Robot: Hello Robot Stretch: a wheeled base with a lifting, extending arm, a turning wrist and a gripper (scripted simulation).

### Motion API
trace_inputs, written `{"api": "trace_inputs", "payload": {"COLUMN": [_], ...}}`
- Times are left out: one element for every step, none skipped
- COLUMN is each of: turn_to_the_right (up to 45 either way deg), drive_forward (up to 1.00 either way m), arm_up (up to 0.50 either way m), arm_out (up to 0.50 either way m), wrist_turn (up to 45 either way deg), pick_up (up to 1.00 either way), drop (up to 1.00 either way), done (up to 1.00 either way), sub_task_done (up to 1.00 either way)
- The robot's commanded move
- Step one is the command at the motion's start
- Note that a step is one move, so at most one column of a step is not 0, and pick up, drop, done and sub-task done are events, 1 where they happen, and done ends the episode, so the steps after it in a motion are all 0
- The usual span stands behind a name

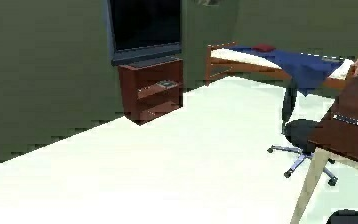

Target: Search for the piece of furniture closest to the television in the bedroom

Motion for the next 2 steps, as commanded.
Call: {"api": "trace_inputs", "payload": {"turn_to_the_right": [0.0, 30.0], "drive_forward": [0.85, 0.0], "arm_up": [0.0, 0.0], "arm_out": [0.0, 0.0], "wrist_turn": [0.0, 0.0], "pick_up": [0.0, 0.0], "drop": [0.0, 0.0], "done": [0.0, 0.0], "sub_task_done": [0.0, 0.0]}}
